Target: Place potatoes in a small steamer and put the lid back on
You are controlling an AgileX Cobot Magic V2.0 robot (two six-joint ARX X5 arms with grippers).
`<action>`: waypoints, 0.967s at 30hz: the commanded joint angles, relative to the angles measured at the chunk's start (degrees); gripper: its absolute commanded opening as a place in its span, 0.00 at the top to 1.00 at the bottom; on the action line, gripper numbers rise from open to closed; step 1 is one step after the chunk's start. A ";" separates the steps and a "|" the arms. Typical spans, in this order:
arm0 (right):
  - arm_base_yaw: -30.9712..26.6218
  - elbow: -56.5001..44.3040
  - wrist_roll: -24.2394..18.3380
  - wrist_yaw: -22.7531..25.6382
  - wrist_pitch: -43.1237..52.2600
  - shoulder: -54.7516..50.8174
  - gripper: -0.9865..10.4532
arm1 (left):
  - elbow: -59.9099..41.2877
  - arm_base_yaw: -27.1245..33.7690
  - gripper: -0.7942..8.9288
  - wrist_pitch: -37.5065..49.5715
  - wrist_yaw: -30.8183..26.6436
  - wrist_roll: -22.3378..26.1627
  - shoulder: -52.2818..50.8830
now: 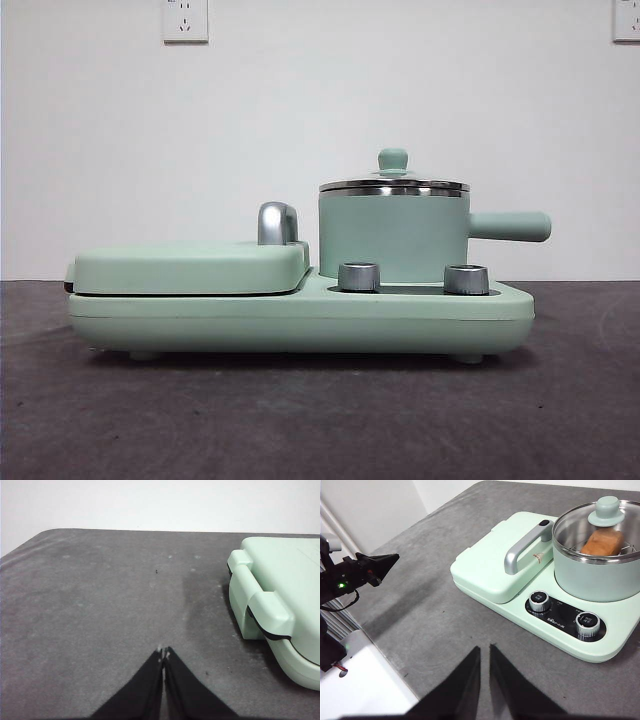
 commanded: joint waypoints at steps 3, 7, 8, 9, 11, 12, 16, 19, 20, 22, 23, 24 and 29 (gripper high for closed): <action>-2.78 0.24 -0.94 1.40 0.61 -1.64 0.89 | -1.09 0.00 0.91 -0.35 0.24 0.59 -0.07; -13.60 -2.84 -0.92 -0.04 2.67 -6.10 0.89 | -1.09 0.00 0.91 -0.35 0.24 0.59 -0.04; -17.25 -5.09 -0.98 0.52 4.68 -8.00 0.89 | -1.09 0.00 0.91 -0.33 0.24 0.59 -0.04; -19.89 -7.30 -1.29 1.81 6.82 -9.55 0.89 | -1.09 0.00 0.91 -0.33 0.24 0.59 -0.04; -25.59 -13.77 -3.02 6.03 13.73 -13.38 0.89 | -1.09 0.00 0.91 -0.33 0.24 0.59 -0.04; -27.93 -16.98 -4.59 7.15 17.11 -15.04 0.89 | -1.09 0.00 0.91 -0.35 0.24 0.59 -0.04; -35.54 -30.77 -6.97 7.45 29.20 -21.84 0.89 | -1.09 0.00 0.91 -0.33 0.24 0.59 -0.04; -38.58 -38.95 -7.10 7.63 36.02 -23.78 0.89 | -1.09 0.00 0.91 -0.33 0.24 0.59 -0.04; -39.19 -41.05 -7.08 7.58 37.83 -23.78 0.89 | -1.09 0.00 0.91 -0.33 0.24 0.59 -0.04; -39.65 -43.95 -7.08 7.48 39.08 -23.78 0.89 | -1.09 0.00 0.91 -0.33 0.24 0.59 -0.04; -39.63 -45.11 -7.08 7.54 39.45 -23.78 0.89 | -1.09 0.00 0.91 -0.33 0.24 0.59 -0.04; -39.63 -45.92 -7.02 7.56 39.10 -23.78 0.89 | -1.09 0.00 0.91 -0.33 0.24 0.59 -0.04; -38.16 -45.83 -7.08 11.13 34.62 -23.78 0.89 | -1.09 0.00 0.91 -0.31 0.24 0.59 -0.04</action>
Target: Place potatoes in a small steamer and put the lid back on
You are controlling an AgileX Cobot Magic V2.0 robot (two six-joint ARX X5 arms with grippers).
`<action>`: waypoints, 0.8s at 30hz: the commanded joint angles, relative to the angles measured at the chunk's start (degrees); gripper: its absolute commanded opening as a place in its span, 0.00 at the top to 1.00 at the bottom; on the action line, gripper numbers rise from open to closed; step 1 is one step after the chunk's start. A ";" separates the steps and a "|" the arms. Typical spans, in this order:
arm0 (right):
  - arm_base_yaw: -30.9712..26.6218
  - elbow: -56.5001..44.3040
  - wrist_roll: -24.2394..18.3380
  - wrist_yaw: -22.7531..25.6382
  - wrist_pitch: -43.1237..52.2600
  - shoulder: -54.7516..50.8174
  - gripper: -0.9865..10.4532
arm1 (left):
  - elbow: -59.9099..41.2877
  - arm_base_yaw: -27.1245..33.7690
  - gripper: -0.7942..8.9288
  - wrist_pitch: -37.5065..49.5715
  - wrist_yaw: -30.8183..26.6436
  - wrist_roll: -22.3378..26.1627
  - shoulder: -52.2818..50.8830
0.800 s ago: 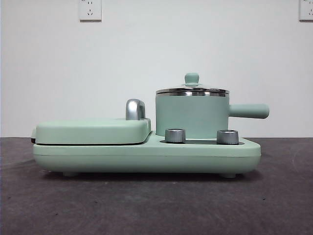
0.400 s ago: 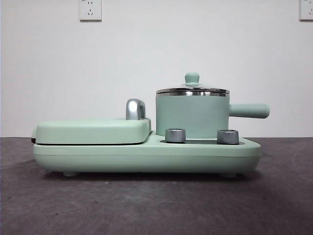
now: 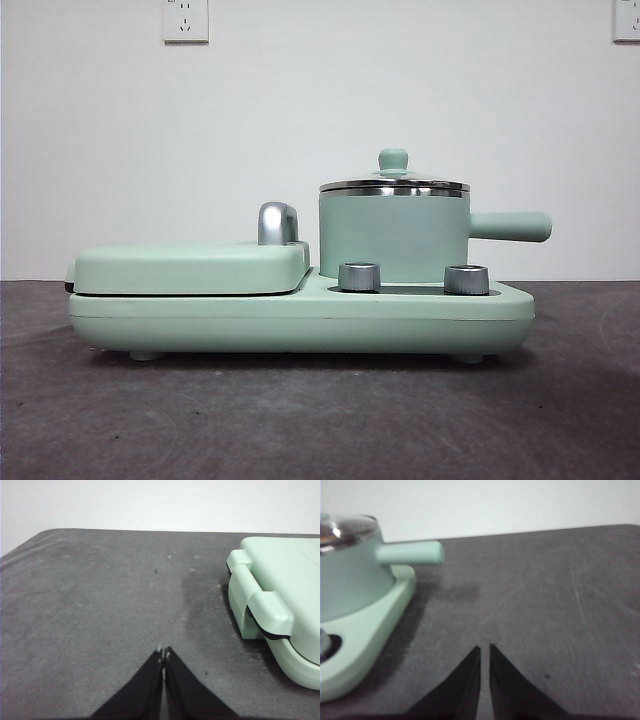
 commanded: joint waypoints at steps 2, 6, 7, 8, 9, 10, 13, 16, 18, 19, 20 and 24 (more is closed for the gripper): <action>1.11 -0.24 -0.59 3.63 -1.66 0.00 0.89 | -1.09 0.00 0.91 -0.33 0.04 0.57 -0.07; 1.77 -0.24 -1.36 4.13 -1.62 0.00 0.89 | -1.09 0.00 0.91 -0.31 0.04 0.57 -0.07; 1.77 -0.24 -1.66 3.87 -1.62 0.00 0.89 | -1.09 0.00 0.91 -0.31 0.04 0.57 -0.07; 1.77 -0.24 -1.84 3.61 -1.62 0.00 0.89 | -1.09 0.00 0.91 -0.31 0.04 0.57 -0.07; 1.77 -0.24 -1.90 3.39 -1.62 0.00 0.89 | -1.09 0.00 0.91 -0.31 0.02 0.57 -0.07; 1.77 -0.24 -1.90 3.43 -1.38 0.00 0.89 | -1.09 0.00 0.91 -0.31 0.04 0.57 -0.07; 1.77 -0.24 -1.90 3.67 -0.28 0.00 0.89 | -1.09 0.00 0.91 -0.31 0.04 0.57 -0.07; 1.77 -0.24 -1.90 3.67 -0.13 0.00 0.89 | -1.09 0.00 0.91 -0.33 0.04 0.57 -0.07; 1.77 -0.24 -1.90 3.67 -0.13 0.00 0.89 | -1.09 0.00 0.91 -0.31 0.04 0.57 -0.07; 1.77 -0.24 -1.90 3.67 -0.13 0.00 0.89 | -1.09 0.00 0.91 -0.31 0.04 0.57 -0.07; 1.77 -0.24 -1.90 3.67 -0.13 0.00 0.89 | -1.09 0.00 0.91 -0.31 0.04 0.57 -0.07; 1.77 -0.24 -1.90 3.67 -0.13 0.00 0.89 | -1.09 0.00 0.91 -0.31 0.04 0.57 -0.07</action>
